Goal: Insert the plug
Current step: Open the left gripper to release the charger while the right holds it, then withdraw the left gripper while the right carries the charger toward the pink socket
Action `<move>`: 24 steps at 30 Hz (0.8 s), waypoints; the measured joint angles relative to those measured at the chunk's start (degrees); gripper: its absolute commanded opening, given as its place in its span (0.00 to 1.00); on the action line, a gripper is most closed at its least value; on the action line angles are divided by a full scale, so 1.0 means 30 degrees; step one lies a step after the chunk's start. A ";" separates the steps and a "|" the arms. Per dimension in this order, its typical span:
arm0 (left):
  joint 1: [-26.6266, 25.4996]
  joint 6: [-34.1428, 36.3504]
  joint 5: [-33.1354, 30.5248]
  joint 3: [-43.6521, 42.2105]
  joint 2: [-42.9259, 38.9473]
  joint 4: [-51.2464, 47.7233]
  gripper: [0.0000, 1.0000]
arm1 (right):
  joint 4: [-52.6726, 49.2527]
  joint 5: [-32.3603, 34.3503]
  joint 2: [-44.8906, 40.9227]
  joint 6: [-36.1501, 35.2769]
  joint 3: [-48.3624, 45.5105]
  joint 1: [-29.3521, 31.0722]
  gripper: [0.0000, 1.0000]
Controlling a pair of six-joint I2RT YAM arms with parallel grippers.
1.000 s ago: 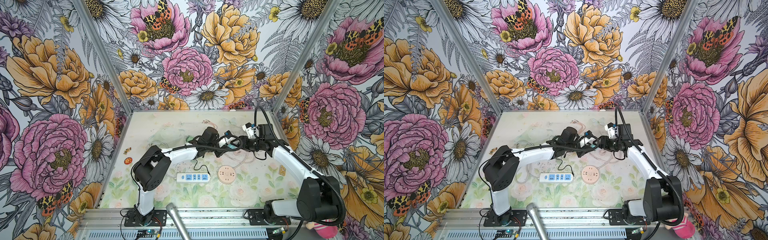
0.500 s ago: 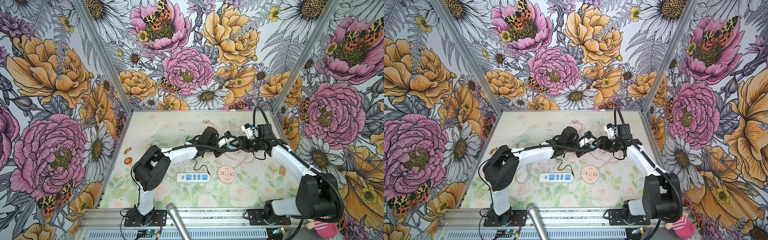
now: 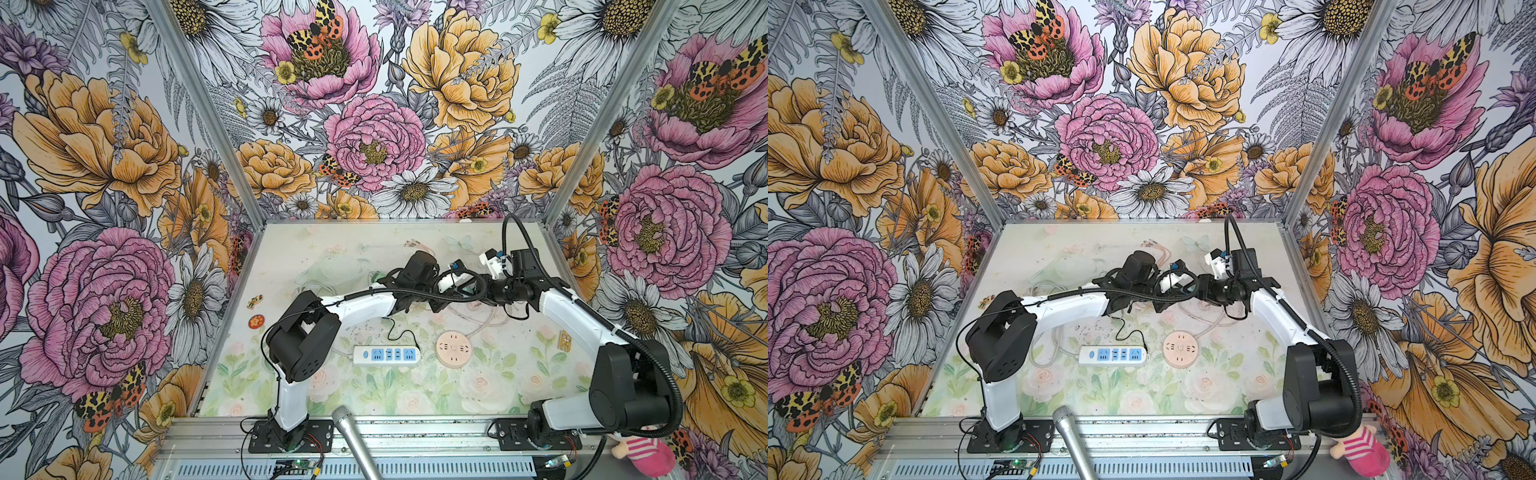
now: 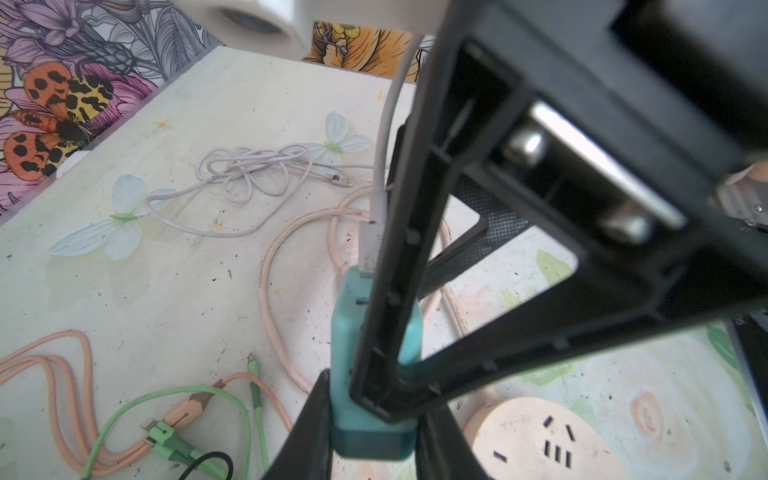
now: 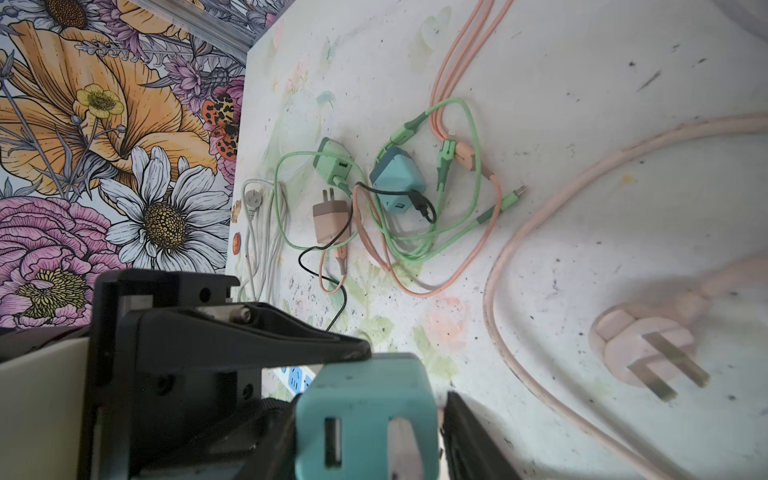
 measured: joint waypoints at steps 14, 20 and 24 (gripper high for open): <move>-0.0197 0.0058 -0.0692 0.0080 0.0000 -0.0189 0.56 | -0.0066 0.1188 -0.0066 -0.0226 0.0000 0.0036 0.00; -0.0255 -0.0750 -0.2127 -0.0874 -0.0882 -0.0168 0.60 | -0.0554 0.3220 -0.1377 -0.0386 0.0000 0.0036 0.00; -0.0423 -0.1450 -0.3417 -0.2725 -0.3082 -0.0342 0.60 | -0.1384 0.4452 -0.2594 -0.0816 0.0007 0.0036 0.00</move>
